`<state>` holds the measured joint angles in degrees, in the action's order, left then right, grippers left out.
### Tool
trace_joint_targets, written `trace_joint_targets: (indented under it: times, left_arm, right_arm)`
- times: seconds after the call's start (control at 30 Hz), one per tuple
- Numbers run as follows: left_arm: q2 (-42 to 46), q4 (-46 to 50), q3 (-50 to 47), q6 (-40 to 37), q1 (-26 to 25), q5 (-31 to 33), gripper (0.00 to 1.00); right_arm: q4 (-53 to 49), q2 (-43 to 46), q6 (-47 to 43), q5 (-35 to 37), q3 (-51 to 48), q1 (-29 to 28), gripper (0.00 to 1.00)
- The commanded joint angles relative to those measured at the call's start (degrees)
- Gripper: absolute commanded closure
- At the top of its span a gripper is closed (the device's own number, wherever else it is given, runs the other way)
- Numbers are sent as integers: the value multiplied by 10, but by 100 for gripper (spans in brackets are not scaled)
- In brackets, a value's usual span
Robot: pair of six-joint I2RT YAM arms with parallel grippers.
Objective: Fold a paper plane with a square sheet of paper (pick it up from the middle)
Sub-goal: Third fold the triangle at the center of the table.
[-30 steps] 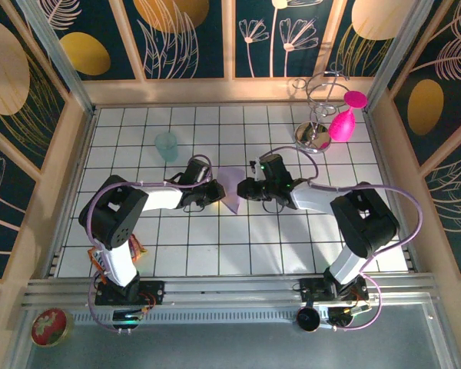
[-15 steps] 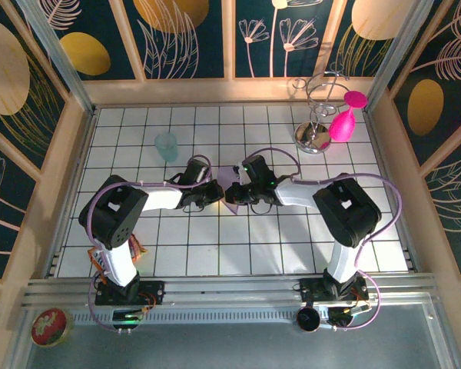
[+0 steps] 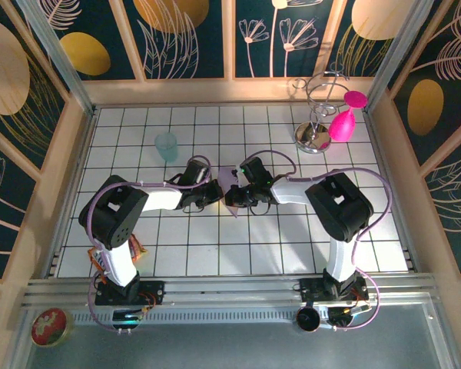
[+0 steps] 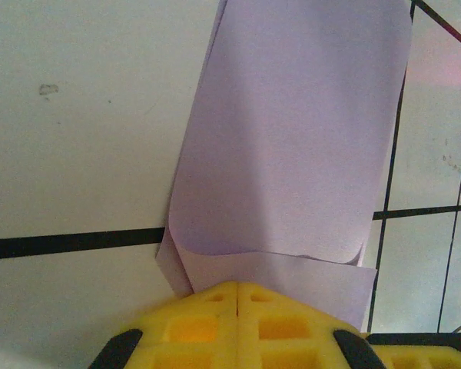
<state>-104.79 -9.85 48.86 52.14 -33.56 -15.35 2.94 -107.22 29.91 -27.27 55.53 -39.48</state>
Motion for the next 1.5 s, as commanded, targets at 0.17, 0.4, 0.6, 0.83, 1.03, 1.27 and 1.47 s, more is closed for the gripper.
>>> trace_joint_targets:
  times: [0.17,0.4,0.6,0.83,1.03,1.27,1.47]
  left_arm:
    - [-23,39,-14,3,-2,18,96]
    - [-23,47,-14,2,-2,24,97]
    - [-22,49,-14,0,-2,26,97]
    - [24,28,-3,-5,-2,0,96]
    - [45,8,10,-9,-3,-42,98]
    - [13,23,11,-12,-9,-29,100]
    - [-14,36,11,-8,-9,-12,100]
  right_arm:
    - [-29,-17,-31,18,23,-4,99]
    - [-38,-28,-39,32,21,-3,99]
    - [-47,-33,-44,50,15,-2,100]
    - [-47,-34,-44,48,11,-1,100]
    - [-39,-27,-42,40,5,3,100]
    - [-29,-31,-35,28,2,4,100]
    - [-32,-28,-41,27,1,5,100]
